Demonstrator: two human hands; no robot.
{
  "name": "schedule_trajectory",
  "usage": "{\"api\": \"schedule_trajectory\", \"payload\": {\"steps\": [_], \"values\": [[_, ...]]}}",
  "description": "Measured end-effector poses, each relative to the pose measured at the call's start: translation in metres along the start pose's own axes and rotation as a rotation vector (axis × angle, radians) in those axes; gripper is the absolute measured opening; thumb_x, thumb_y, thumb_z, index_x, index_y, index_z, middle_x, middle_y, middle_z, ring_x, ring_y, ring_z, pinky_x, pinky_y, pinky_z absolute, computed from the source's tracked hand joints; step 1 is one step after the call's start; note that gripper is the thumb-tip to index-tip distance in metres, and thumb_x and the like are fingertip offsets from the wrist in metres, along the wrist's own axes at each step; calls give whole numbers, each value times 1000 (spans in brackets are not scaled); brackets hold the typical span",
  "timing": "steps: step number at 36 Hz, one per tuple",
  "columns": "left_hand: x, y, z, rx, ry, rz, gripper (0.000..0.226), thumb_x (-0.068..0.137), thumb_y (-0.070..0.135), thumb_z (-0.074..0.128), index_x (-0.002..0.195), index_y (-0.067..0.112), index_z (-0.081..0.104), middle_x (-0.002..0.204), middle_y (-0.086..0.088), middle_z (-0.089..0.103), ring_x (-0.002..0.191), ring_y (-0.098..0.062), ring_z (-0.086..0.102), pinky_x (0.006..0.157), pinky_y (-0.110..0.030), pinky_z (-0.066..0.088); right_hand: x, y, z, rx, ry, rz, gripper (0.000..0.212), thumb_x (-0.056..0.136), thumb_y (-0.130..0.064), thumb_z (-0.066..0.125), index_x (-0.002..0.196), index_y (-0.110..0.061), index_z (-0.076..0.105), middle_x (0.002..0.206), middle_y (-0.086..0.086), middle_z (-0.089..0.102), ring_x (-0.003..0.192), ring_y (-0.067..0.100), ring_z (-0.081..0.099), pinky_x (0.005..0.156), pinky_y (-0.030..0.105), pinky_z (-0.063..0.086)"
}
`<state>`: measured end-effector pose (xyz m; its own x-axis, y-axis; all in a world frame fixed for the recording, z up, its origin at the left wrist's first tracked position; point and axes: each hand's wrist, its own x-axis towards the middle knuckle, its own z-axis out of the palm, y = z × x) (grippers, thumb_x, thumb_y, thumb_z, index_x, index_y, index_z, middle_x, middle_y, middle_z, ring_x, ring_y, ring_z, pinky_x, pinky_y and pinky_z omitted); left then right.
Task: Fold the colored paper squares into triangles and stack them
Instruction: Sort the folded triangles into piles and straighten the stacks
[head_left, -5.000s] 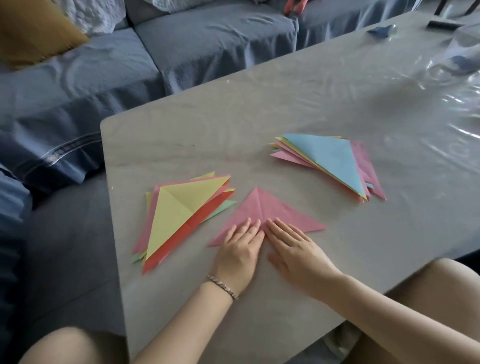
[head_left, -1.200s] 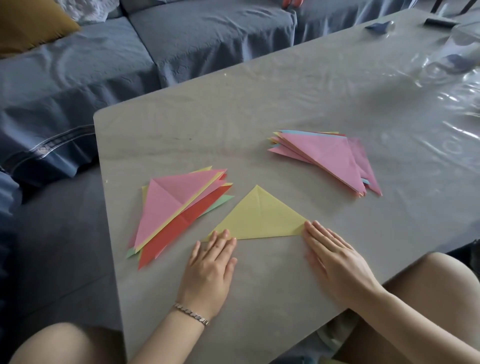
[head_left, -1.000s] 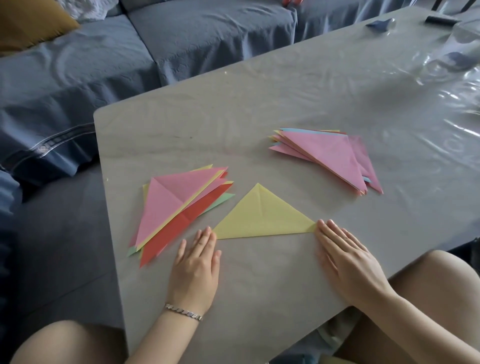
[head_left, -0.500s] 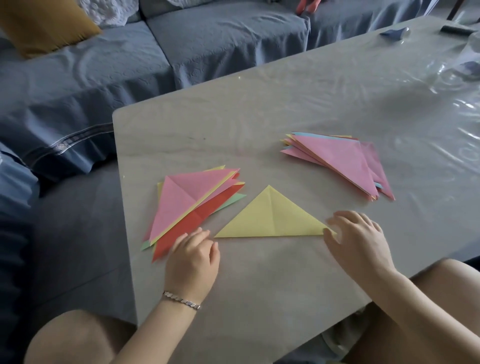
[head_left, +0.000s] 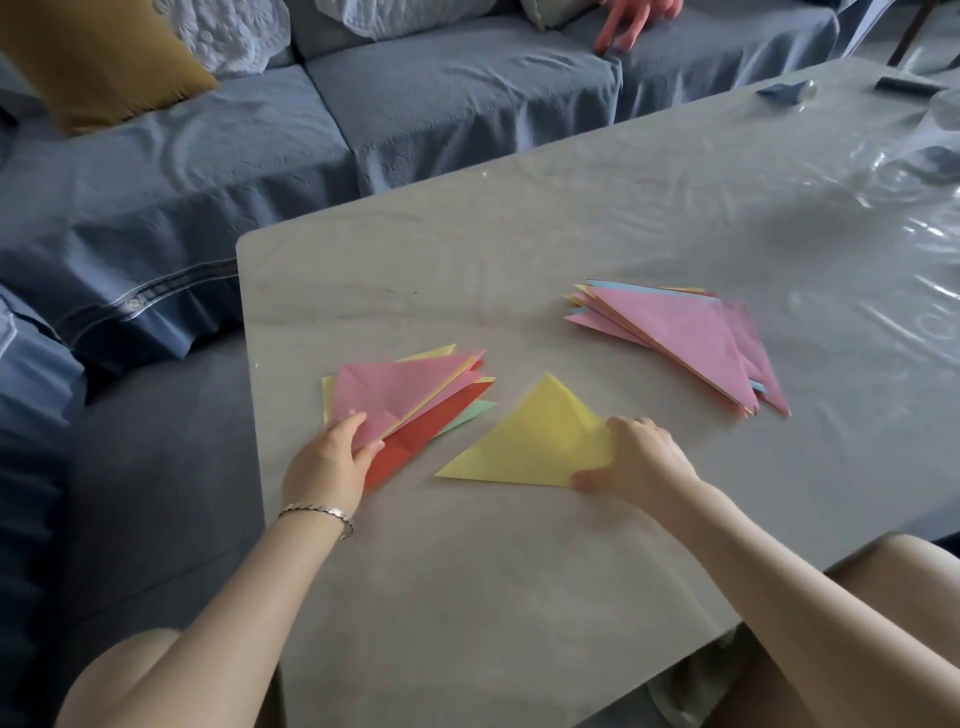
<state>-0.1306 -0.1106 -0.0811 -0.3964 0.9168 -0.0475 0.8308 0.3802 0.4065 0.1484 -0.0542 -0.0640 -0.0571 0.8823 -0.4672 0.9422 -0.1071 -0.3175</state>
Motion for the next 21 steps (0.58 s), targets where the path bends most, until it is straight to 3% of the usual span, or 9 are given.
{"api": "schedule_trajectory", "payload": {"steps": [2, 6, 12, 21], "values": [[0, 1, -4, 1, -9, -19, 46, 88, 26, 58, 131, 13, 49, 133, -8, 52, 119, -28, 50, 92, -33, 38, -2, 5, 2, 41, 16, -29, 53, 70, -43, 75, 111, -18, 52, 107, 2, 46, 110, 23, 43, 75, 29, 39], [1, -1, -6, -30, -9, -31, 43, 85, 23, 64, 126, 15, 54, 124, -9, 59, 113, -29, 54, 89, -34, 41, -5, 20, 3, 166, 143, -42, 25, 78, -32, 69, 87, -21, 48, 90, -1, 51, 81, 22, 47, 52, 24, 29], [5, -3, -10, -52, -31, -36, 39, 83, 20, 66, 121, 14, 58, 122, -9, 61, 112, -29, 54, 89, -33, 40, 0, 41, -6, 408, 160, -38, 20, 77, -23, 70, 90, -24, 55, 87, 0, 58, 66, 16, 50, 51, 24, 36], [8, -5, -13, -68, -48, -47, 32, 85, 16, 64, 117, 14, 61, 115, -8, 65, 106, -27, 59, 89, -33, 44, 0, 46, 2, 411, 161, -27, 26, 76, -26, 70, 98, -28, 57, 98, -2, 60, 78, 21, 55, 61, 26, 39]]}}
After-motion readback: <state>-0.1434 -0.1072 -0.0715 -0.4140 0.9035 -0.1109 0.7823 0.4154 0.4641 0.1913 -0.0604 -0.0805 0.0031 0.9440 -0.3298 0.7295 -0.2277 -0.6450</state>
